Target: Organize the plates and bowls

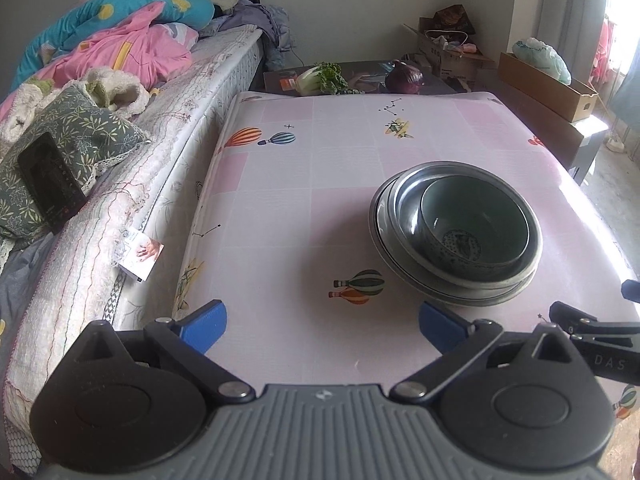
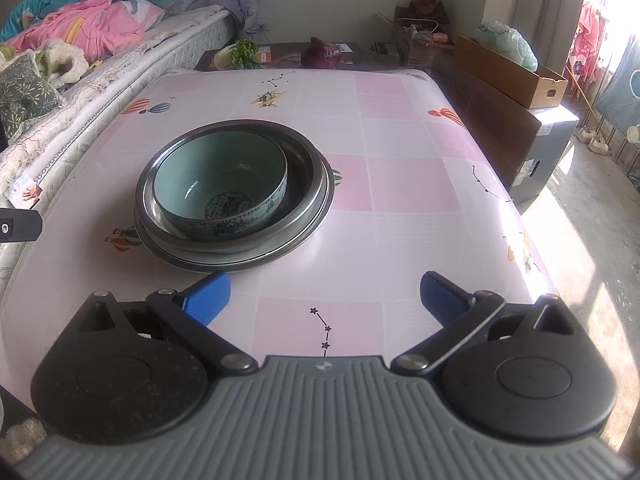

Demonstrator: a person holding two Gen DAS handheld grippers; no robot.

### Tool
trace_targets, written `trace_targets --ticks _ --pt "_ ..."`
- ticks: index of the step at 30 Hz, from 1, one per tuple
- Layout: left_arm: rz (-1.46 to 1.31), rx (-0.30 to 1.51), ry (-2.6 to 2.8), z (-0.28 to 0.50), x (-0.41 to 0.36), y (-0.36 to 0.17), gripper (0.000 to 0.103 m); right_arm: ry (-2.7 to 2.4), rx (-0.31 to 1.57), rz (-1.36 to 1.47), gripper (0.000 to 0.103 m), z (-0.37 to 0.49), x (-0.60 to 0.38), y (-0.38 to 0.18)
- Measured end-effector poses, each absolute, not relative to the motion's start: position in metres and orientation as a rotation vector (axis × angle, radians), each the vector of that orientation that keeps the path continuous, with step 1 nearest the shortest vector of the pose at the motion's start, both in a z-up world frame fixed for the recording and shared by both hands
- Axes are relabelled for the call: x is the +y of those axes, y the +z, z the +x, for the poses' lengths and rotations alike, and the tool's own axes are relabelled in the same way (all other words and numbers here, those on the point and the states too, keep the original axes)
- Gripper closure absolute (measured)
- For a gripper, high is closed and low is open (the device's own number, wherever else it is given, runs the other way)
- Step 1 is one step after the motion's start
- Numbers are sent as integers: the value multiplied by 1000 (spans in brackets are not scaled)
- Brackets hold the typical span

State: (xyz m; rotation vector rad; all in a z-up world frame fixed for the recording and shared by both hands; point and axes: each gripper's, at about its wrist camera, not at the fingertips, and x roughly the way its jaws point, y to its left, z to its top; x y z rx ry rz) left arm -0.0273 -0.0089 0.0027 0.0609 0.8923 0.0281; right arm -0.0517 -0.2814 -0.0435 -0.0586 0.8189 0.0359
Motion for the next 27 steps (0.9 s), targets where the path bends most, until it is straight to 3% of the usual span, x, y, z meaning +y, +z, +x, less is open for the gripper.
trace_targets --ticks 27 --pt "44 959 -4 -29 -17 -4 0 20 867 -52 1 -59 -279 -39"
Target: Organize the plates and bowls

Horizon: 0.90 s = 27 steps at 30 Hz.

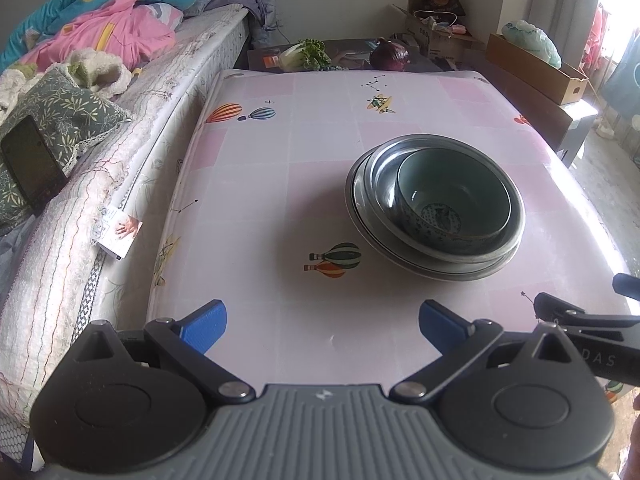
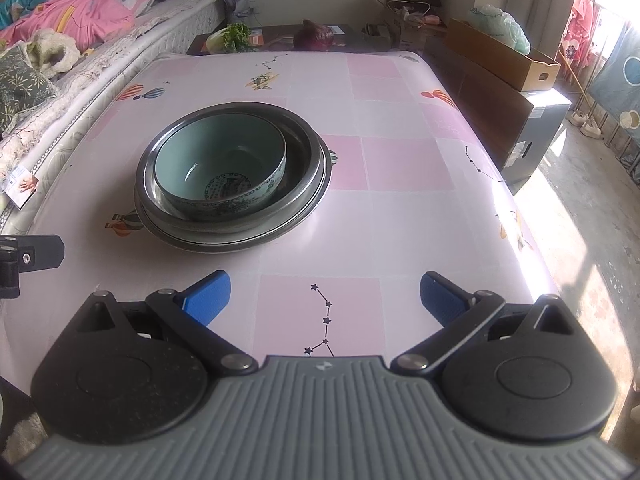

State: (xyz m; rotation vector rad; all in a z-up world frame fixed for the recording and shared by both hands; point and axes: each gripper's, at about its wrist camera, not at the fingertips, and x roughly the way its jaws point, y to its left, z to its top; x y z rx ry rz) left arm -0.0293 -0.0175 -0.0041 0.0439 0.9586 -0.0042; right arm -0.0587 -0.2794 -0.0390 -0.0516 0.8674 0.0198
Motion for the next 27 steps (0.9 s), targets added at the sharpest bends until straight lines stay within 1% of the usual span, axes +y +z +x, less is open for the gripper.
trace_targets --ticks 27 --pt "60 979 2 -25 -21 -9 0 35 890 -38 1 -55 -281 -48"
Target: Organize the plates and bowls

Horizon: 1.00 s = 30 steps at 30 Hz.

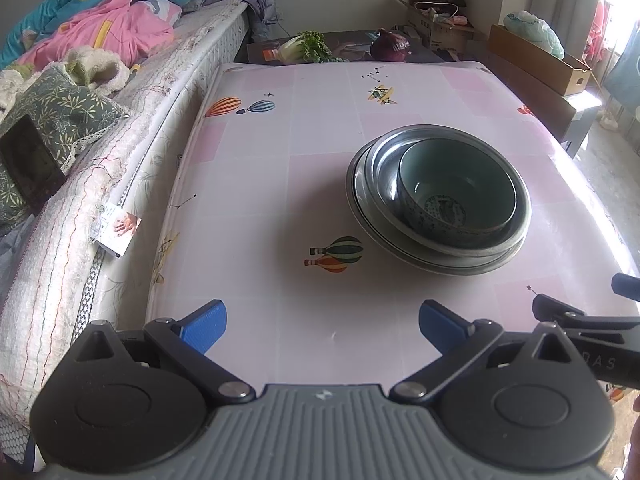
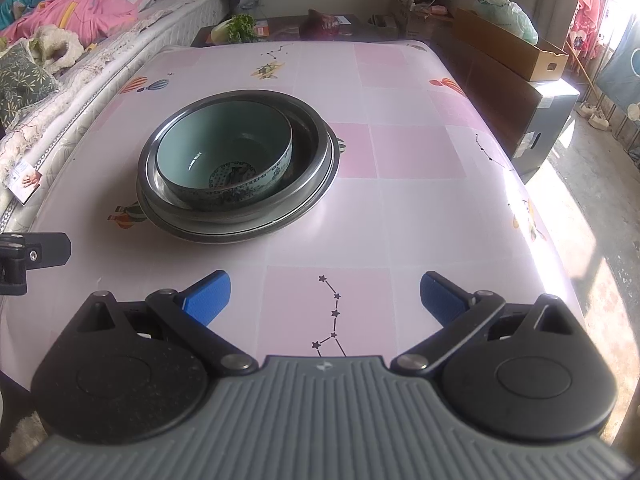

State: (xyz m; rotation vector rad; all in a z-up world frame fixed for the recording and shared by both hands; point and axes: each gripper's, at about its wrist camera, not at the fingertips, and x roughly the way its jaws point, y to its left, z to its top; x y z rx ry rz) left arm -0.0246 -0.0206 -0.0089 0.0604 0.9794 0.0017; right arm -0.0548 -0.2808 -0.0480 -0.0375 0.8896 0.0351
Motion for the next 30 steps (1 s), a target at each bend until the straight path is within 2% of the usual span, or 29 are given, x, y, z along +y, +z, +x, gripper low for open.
trace_targets --ticks 30 --pt "57 1002 3 -21 -20 -14 0 45 910 -32 1 -48 -280 -56"
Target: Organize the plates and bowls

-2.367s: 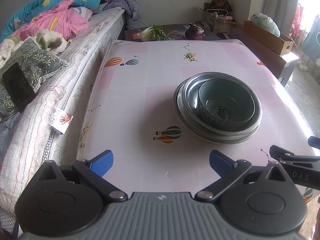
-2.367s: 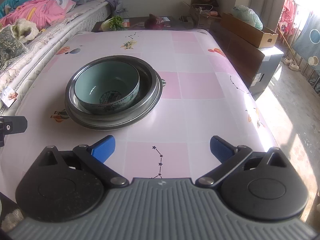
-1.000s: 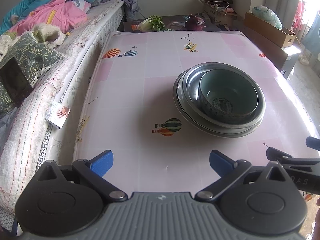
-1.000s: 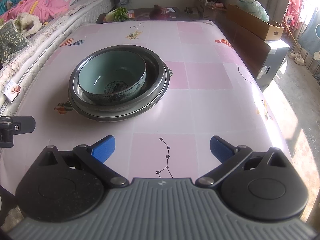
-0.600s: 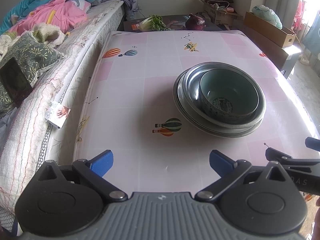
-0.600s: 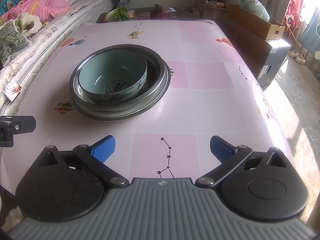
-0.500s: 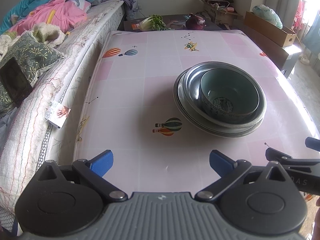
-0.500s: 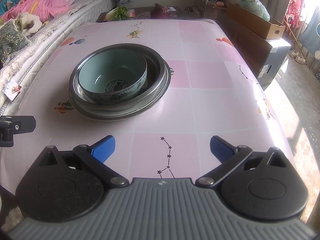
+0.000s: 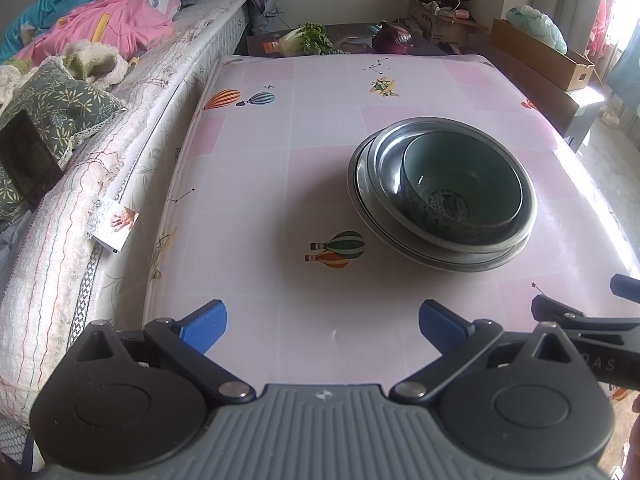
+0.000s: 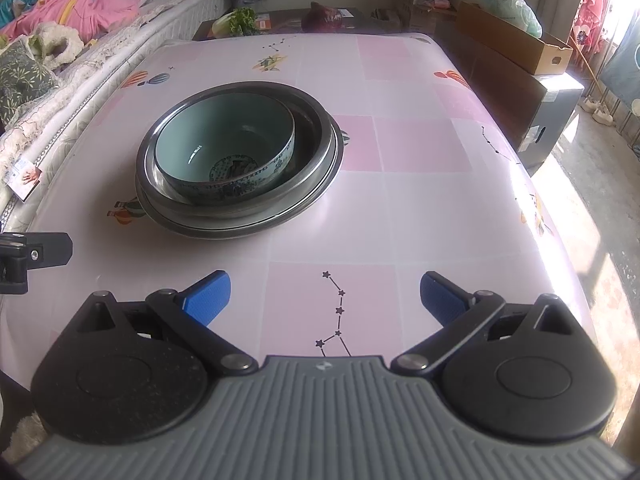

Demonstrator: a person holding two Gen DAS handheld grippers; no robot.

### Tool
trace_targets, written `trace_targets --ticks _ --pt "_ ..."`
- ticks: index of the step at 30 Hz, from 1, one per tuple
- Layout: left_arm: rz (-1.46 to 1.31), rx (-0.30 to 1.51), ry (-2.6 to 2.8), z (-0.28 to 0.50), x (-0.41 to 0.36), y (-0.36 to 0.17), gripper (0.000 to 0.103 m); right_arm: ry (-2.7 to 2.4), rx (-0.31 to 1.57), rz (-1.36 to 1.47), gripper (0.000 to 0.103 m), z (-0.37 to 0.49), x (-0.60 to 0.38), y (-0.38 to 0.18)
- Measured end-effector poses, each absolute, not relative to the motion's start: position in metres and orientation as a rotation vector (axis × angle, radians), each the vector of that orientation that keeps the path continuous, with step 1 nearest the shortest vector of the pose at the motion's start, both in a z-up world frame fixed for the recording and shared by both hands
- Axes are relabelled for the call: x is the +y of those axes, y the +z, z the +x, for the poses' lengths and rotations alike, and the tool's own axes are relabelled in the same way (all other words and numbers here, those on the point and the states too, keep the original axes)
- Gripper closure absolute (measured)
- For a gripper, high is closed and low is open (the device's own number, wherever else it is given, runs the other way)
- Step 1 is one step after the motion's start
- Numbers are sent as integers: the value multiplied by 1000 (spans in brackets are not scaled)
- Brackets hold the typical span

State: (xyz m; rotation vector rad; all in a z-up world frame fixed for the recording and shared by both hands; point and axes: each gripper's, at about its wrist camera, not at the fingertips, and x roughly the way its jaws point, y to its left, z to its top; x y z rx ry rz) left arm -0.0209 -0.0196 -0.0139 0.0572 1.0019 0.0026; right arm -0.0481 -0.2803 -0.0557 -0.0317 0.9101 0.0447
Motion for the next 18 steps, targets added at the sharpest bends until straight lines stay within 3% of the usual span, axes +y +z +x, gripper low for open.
trace_targets --ticks 18 --pt "42 1022 7 -14 -14 -18 0 55 925 -38 1 -42 -278 -60"
